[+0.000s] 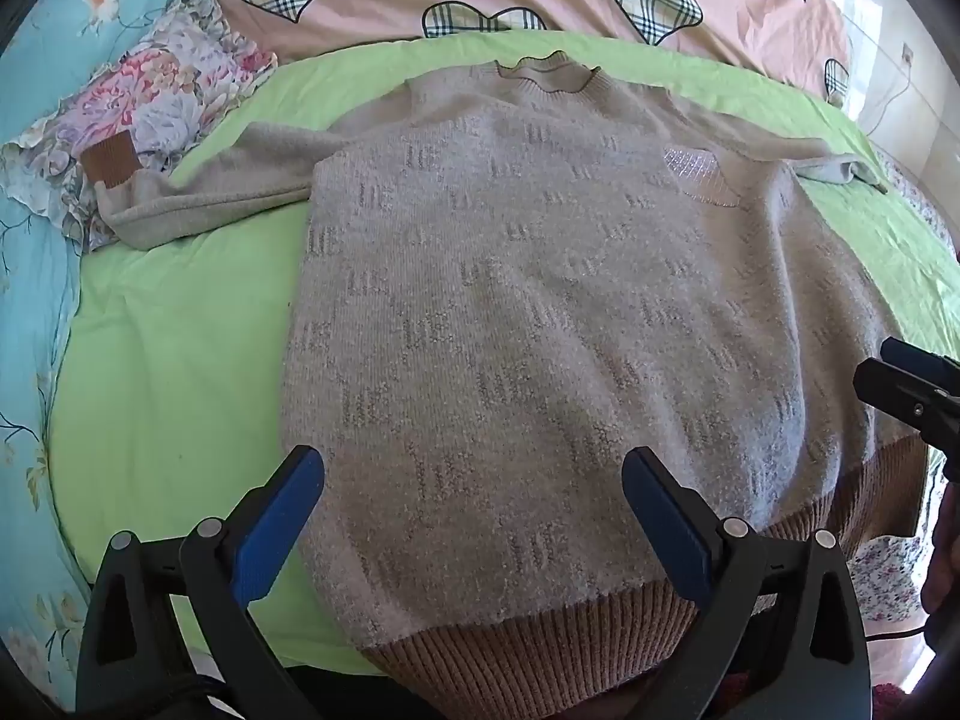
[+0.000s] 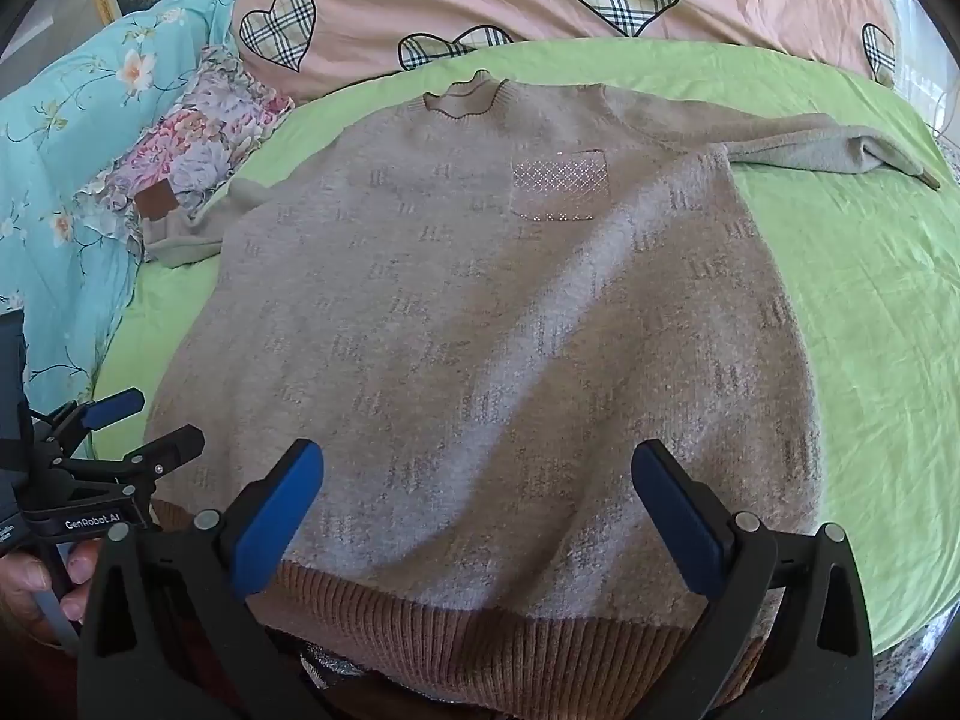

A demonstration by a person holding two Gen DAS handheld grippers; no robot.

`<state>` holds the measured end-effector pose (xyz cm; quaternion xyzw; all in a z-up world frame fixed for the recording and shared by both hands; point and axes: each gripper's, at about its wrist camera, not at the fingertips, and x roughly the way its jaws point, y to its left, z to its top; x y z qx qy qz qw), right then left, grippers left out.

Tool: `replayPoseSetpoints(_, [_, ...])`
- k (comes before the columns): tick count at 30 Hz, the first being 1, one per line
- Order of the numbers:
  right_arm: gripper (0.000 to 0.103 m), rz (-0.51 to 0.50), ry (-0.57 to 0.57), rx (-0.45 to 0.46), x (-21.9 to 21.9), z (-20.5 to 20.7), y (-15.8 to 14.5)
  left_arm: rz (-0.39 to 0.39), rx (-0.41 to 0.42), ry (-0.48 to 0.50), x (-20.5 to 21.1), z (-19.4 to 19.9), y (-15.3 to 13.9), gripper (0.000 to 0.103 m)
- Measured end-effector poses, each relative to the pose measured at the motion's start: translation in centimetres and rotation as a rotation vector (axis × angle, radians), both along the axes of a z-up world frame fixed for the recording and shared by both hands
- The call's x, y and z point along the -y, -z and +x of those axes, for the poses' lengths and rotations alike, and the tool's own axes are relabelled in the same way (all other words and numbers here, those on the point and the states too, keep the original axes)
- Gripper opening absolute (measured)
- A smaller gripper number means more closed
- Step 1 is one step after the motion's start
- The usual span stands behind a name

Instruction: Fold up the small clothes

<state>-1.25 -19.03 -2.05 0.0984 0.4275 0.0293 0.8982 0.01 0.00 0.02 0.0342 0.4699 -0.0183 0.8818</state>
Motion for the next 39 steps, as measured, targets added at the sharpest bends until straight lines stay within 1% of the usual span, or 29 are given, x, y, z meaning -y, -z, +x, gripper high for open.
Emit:
replayPoseSetpoints(5, [0.103, -0.008, 0.000, 0.001, 0.33, -0.21, -0.03, 0.001, -0.005, 0.003, 0.03, 0.14, -0.10, 0.100])
replayPoseSetpoints(6, [0.102, -0.008, 0.001, 0.001, -0.30, 0.44, -0.12, 0.002, -0.006, 0.005, 0.05, 0.17, -0.10, 0.100])
replayPoseSetpoints(14, [0.102, -0.003, 0.002, 0.002, -0.42, 0.13, -0.13, 0.006, -0.004, 0.003, 0.31, 0.21, -0.60, 0.100])
replayPoseSetpoints(15, [0.102, 0.002, 0.000, 0.003, -0.18, 0.15, -0.22, 0.002, 0.001, 0.001, 0.29, 0.21, -0.27, 0.100])
replayPoseSetpoints(24, [0.102, 0.004, -0.001, -0.002, -0.35, 0.23, -0.26, -0.001, 0.005, 0.001, 0.38, 0.24, -0.21, 0.100])
replayPoseSetpoints(27, [0.102, 0.009, 0.001, -0.008, -0.24, 0.14, 0.11, -0.009, 0.013, 0.001, 0.50, 0.22, -0.33, 0.100])
replayPoseSetpoints(31, [0.102, -0.015, 0.000, -0.005, -0.47, 0.13, 0.42, -0.012, 0.017, 0.004, 0.40, 0.15, -0.44, 0.100])
replayPoseSetpoints(34, [0.102, -0.002, 0.000, -0.005, -0.42, 0.16, 0.40, -0.014, 0.015, 0.003, 0.37, 0.10, -0.44, 0.100])
replayPoseSetpoints(39, [0.102, -0.009, -0.001, -0.022, -0.37, 0.26, 0.39, -0.036, 0.046, 0.003, 0.19, 0.12, -0.62, 0.100])
